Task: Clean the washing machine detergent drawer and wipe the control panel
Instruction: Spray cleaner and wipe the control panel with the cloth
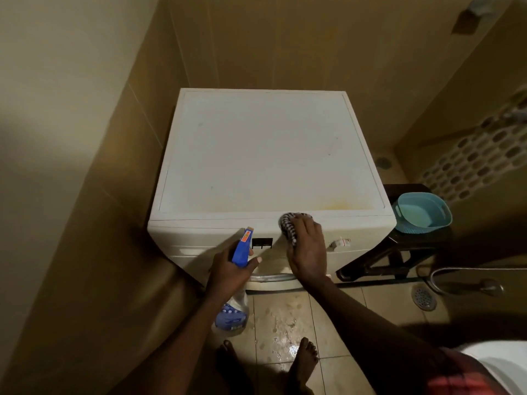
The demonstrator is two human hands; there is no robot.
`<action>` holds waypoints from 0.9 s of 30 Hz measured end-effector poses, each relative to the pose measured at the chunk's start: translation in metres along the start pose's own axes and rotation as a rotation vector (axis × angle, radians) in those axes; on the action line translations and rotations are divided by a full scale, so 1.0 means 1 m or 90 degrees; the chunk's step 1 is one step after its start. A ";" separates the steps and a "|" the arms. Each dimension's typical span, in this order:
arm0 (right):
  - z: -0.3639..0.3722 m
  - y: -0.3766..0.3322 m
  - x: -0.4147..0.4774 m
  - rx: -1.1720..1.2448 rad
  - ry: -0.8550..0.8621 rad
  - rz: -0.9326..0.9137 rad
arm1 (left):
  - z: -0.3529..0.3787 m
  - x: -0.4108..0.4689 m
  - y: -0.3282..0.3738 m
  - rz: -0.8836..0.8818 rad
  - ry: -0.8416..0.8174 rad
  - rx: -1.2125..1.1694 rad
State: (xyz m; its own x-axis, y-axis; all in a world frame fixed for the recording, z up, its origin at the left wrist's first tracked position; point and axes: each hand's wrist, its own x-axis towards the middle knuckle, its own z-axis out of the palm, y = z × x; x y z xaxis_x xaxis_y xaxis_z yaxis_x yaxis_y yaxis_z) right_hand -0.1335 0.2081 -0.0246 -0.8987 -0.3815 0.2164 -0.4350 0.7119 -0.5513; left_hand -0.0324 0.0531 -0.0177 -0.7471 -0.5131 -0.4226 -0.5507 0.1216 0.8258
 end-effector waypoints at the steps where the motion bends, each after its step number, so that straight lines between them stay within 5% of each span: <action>1: 0.004 -0.006 0.004 -0.003 -0.020 -0.029 | 0.002 0.000 0.001 0.000 -0.002 0.004; 6: -0.011 -0.004 0.020 -0.014 -0.093 -0.141 | 0.015 -0.003 0.007 0.024 -0.018 0.034; 12: -0.054 0.040 0.031 0.137 -0.054 -0.035 | 0.037 -0.007 0.031 0.109 -0.032 0.066; 17: -0.117 0.060 0.067 0.399 0.064 0.263 | 0.067 -0.005 0.046 0.114 -0.055 0.073; 20: -0.150 0.083 0.081 0.432 0.126 0.364 | 0.087 -0.006 0.053 0.143 -0.071 0.086; 27: -0.190 0.120 0.076 0.381 0.182 0.394 | 0.131 -0.007 0.065 0.152 -0.107 0.138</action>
State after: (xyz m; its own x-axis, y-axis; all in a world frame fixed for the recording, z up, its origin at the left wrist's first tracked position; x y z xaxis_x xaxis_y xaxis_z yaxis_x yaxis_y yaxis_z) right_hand -0.2651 0.3762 0.0789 -0.9764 0.1858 -0.1104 0.1611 0.2855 -0.9447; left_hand -0.1116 0.1759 -0.0100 -0.9050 -0.3041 -0.2975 -0.4060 0.4083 0.8176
